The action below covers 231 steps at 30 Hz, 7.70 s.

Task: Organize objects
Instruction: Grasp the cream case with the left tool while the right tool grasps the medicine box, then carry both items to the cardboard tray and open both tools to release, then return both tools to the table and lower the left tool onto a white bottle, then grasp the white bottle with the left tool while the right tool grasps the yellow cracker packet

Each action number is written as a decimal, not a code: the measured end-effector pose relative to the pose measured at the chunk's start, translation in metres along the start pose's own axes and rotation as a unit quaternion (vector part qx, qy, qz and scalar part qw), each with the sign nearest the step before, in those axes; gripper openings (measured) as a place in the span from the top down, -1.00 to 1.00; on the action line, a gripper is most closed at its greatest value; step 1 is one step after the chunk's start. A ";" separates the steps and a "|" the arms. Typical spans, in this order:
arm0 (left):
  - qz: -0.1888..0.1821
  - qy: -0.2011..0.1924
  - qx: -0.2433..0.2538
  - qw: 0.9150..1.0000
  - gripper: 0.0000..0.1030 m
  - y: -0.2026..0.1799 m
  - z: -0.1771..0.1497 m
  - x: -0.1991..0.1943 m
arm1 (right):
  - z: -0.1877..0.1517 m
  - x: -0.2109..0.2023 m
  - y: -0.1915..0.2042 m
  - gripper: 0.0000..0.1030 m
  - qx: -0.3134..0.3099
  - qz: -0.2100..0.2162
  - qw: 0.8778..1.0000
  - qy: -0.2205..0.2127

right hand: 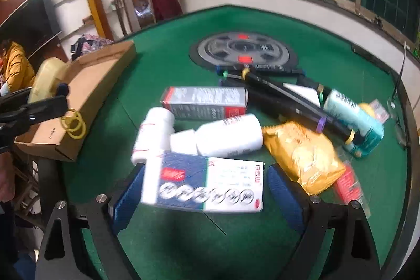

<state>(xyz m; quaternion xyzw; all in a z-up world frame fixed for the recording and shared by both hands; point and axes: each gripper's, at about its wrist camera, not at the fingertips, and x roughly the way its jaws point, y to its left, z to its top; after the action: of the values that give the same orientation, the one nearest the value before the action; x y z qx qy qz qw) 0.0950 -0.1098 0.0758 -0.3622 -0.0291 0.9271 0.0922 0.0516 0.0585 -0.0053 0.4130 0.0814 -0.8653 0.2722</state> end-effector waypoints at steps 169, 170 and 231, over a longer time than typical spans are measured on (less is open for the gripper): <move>0.005 0.070 -0.095 0.993 0.21 -0.013 0.000 0.046 | 0.014 -0.045 -0.085 -0.89 0.234 0.089 0.967 -0.050; 0.001 0.064 -0.092 0.994 0.08 -0.015 0.002 0.043 | 0.014 -0.045 -0.085 -0.89 0.234 0.088 0.967 -0.050; 0.049 0.049 0.002 0.998 0.33 -0.070 -0.002 0.065 | 0.039 -0.037 -0.048 0.18 0.080 -0.045 0.996 -0.015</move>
<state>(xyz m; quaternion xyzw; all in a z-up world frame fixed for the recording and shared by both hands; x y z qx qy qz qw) 0.0598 -0.0290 0.0391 -0.4083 -0.0046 0.9115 0.0485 0.0181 0.0995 0.0443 0.4165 0.0264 -0.8863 0.2006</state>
